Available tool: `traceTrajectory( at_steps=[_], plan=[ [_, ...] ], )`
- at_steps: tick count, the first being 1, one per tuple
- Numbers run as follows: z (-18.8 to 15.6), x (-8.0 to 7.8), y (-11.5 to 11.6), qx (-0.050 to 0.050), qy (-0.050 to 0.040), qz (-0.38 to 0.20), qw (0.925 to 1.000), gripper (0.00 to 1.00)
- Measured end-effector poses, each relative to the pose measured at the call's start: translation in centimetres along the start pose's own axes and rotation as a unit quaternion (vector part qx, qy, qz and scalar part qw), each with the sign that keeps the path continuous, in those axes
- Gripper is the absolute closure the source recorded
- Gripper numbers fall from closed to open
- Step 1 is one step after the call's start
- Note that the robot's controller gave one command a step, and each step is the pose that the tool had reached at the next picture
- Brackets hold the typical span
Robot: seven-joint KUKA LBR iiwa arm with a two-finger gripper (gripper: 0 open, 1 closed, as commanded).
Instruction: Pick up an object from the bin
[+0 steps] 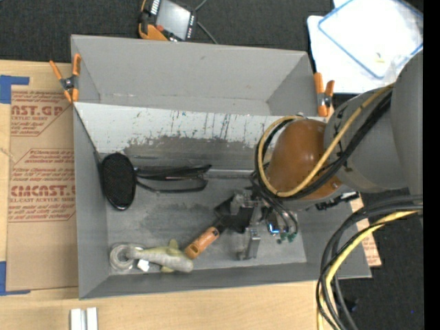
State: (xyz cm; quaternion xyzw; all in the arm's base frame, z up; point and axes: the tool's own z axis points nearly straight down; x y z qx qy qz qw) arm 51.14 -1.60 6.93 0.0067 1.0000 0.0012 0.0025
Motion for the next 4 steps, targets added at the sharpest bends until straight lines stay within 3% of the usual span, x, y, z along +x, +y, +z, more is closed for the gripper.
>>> traceTrajectory(
  at_steps=[1,2,3,4],
  plan=[
    [-0.1,0.2,0.2,-0.001,-0.0051,0.001,1.0,0.0],
    [0.0,0.0,0.1,-0.001,-0.0008,0.0,1.0,1.0],
    [0.0,0.0,0.1,-0.001,-0.0007,0.0,1.0,1.0],
    [-3.0,0.3,0.2,-0.001,0.0048,0.0,1.0,1.0]
  ],
)
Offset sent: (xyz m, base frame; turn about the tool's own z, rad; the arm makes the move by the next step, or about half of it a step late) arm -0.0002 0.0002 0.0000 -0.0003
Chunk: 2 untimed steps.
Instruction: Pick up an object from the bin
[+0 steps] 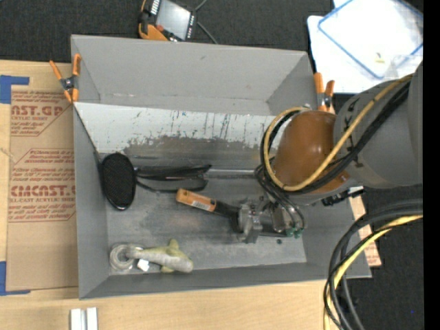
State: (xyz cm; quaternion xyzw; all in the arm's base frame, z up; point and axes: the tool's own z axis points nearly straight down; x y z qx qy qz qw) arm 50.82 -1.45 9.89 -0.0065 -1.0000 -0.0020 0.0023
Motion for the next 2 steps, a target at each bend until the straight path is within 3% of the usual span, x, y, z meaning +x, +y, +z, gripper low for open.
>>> traceTrajectory(
  at_steps=[2],
  plan=[
    [-7.0,-0.2,0.0,0.001,-0.004,0.0,1.0,1.0]
  ],
)
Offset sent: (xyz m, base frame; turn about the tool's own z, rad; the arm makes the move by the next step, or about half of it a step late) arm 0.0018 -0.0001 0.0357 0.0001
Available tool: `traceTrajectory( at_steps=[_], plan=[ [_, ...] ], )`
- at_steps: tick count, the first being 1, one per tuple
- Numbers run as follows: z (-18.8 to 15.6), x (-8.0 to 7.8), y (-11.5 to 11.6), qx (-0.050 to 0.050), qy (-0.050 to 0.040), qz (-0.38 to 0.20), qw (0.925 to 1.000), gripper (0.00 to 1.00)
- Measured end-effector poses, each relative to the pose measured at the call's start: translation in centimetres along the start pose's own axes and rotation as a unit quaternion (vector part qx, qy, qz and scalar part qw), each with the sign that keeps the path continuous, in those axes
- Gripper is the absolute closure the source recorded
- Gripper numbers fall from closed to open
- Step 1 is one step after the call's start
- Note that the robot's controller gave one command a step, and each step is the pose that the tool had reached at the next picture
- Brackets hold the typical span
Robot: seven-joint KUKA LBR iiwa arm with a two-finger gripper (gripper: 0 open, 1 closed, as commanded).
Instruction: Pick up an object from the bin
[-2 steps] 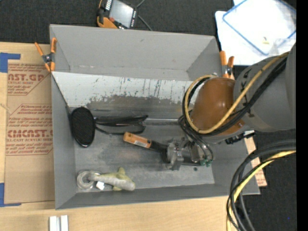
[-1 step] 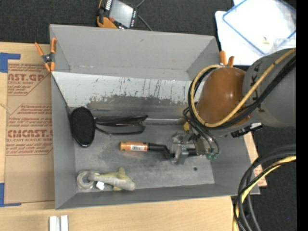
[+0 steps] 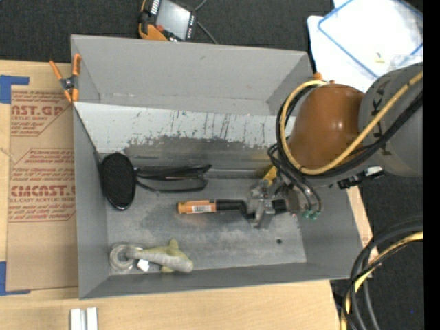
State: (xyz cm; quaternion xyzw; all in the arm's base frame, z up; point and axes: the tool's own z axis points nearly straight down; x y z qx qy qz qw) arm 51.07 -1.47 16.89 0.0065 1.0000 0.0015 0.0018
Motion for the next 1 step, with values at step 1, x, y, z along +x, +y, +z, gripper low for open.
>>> traceTrajectory(
  at_steps=[1],
  plan=[
    [-1.92,-0.1,0.04,0.0,-0.002,0.0,1.0,1.0]
  ],
)
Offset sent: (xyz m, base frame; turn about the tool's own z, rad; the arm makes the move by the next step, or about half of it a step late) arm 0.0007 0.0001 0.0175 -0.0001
